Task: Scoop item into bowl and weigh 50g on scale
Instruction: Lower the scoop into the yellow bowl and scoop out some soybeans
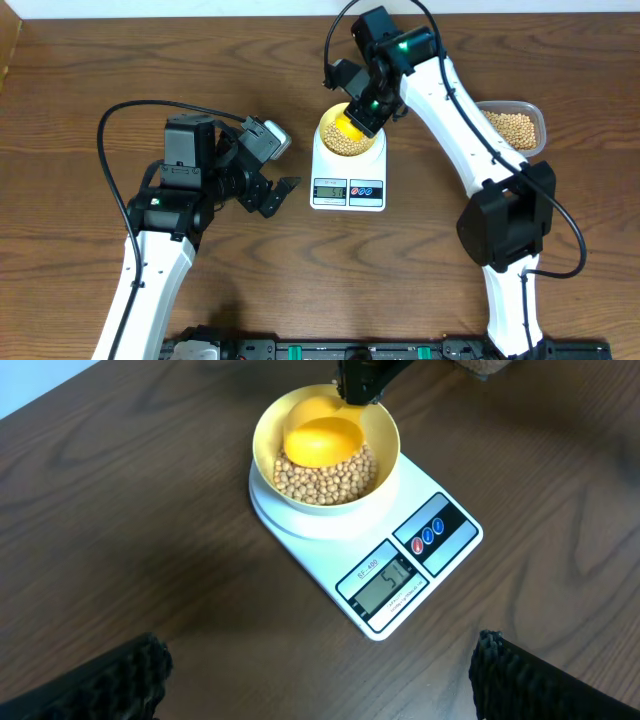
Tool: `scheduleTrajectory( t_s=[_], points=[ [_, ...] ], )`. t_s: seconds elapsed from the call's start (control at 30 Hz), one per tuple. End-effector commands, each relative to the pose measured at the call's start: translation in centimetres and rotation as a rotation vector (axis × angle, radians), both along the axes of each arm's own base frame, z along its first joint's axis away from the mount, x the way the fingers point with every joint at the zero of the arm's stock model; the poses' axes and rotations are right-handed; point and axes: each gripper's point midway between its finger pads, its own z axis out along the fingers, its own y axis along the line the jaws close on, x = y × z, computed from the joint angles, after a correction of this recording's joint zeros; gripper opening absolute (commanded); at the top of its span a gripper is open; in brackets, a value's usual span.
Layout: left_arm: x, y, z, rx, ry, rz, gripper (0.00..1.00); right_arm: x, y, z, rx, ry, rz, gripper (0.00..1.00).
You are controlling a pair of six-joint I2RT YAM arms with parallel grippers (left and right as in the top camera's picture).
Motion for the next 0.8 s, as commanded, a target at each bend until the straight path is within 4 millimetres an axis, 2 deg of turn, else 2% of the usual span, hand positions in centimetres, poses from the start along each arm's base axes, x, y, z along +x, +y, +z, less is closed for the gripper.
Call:
scheduleTrajectory(
  t_s=[0.0,0.43,0.77],
  points=[
    [0.0,0.0,-0.3,0.003,0.005,-0.007,0.98,-0.3,0.4,-0.6,-0.007,0.007,0.023,0.01],
    [0.0,0.0,-0.3,0.003,0.005,-0.007,0.98,0.1,0.4,-0.6,-0.008,-0.009,0.021,0.01],
    [0.0,0.0,-0.3,0.003,0.005,-0.007,0.97,-0.6,0.1,-1.7,-0.024,0.025,0.021,0.01]
  ],
)
